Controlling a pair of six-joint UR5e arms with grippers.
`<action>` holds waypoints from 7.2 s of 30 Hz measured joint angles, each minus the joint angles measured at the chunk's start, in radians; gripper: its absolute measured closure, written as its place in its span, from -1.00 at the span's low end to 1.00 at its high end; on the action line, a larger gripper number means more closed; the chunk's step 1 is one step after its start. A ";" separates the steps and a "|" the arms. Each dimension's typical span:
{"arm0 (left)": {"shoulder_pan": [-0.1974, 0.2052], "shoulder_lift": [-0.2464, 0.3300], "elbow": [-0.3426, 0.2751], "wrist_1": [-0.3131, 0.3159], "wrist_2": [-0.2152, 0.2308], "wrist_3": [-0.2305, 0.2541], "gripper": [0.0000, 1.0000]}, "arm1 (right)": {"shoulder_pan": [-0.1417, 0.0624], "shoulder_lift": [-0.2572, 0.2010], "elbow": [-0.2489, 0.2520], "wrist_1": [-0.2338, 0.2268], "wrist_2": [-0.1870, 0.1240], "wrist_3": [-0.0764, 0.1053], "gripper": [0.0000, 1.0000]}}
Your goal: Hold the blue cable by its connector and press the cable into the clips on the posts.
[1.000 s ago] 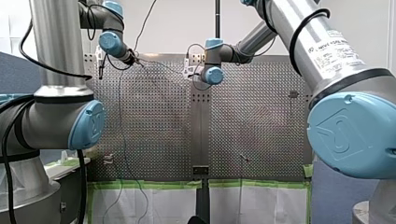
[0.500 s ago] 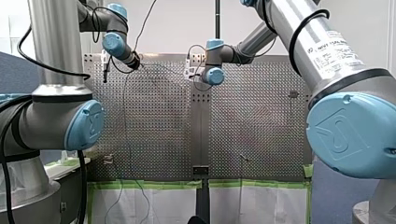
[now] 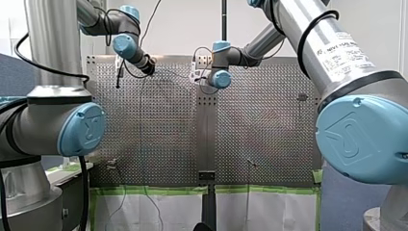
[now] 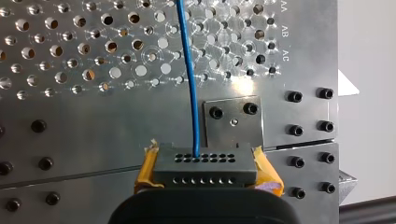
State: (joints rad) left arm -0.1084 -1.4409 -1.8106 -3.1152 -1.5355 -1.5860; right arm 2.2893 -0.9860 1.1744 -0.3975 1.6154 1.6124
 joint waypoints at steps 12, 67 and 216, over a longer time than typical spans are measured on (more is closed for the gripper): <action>-0.101 -0.001 0.010 -0.013 0.038 -0.077 -1.00 | 0.000 0.000 0.000 0.001 0.000 -0.002 1.00; -0.097 -0.060 0.016 -0.028 -0.109 -0.195 -1.00 | 0.059 -0.127 0.003 0.177 0.000 -0.057 1.00; -0.067 -0.297 0.150 0.077 0.527 -0.915 -1.00 | 0.053 -0.145 0.028 0.165 -0.002 -0.061 1.00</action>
State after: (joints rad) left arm -0.1753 -1.7378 -1.6601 -3.0381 -1.0088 -2.5006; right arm 2.3422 -1.1308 1.2020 -0.2320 1.6139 1.5510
